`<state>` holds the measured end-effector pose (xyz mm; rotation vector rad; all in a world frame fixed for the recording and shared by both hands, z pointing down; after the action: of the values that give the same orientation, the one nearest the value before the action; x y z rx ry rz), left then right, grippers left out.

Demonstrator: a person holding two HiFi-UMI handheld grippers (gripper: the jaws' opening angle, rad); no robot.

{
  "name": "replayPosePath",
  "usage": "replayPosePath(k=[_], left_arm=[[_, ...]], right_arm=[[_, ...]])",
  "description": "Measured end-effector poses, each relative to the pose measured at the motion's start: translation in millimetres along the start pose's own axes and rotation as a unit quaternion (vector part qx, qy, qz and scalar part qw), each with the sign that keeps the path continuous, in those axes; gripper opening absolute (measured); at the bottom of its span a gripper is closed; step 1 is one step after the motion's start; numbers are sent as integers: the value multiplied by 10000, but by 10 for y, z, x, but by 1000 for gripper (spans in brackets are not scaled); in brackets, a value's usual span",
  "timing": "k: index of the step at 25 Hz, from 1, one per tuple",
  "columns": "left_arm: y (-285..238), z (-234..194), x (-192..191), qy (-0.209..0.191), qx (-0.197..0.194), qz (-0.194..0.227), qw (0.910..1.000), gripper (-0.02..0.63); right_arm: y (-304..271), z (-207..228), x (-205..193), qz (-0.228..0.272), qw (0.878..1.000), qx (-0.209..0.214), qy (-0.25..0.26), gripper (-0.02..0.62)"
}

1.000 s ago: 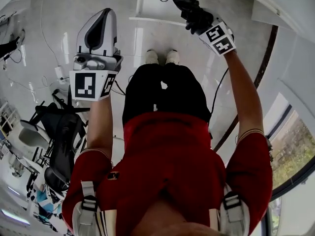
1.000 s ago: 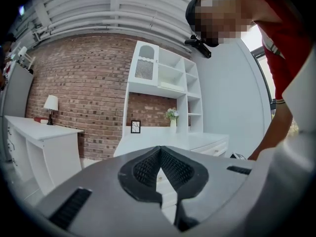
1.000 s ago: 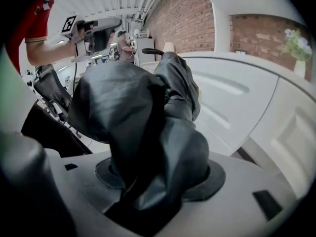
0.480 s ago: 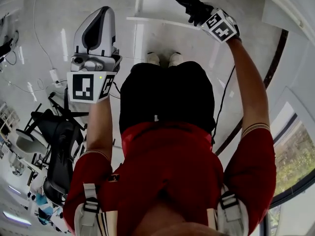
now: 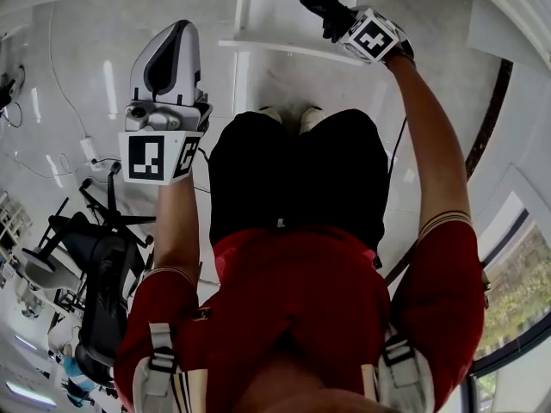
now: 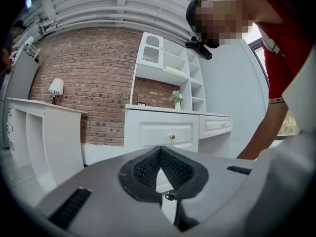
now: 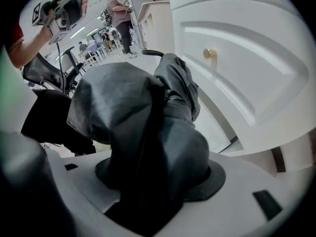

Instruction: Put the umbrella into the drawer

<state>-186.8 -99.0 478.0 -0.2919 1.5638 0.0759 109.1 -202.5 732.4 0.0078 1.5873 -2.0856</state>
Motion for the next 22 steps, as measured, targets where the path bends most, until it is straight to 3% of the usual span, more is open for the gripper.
replayPosePath(k=[5,13,22], left_arm=[[-28,-106,-341,9,43,39,10000,6],[-78,-333,-776,81,122,43,9999,6],[-109,-505,-1106,62,225,57,9997,6]], right_arm=[[-363,176,5,-276,9990,16,-360,272],[-760,414,349,-757,9945,-16,-724,272],[-1262,604,602,-722,9845,-145,-1593,272]])
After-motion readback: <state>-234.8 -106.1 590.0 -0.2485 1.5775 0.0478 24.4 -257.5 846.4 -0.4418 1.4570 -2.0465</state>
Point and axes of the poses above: the fingertips, and each gripper's own axes: y backward along the fingers, z to its right, x out of its top, the point moved 9 cm from there along y, backward along the fingers, and after that the axes turned 11 degrees about x, right-handed, at the moved point
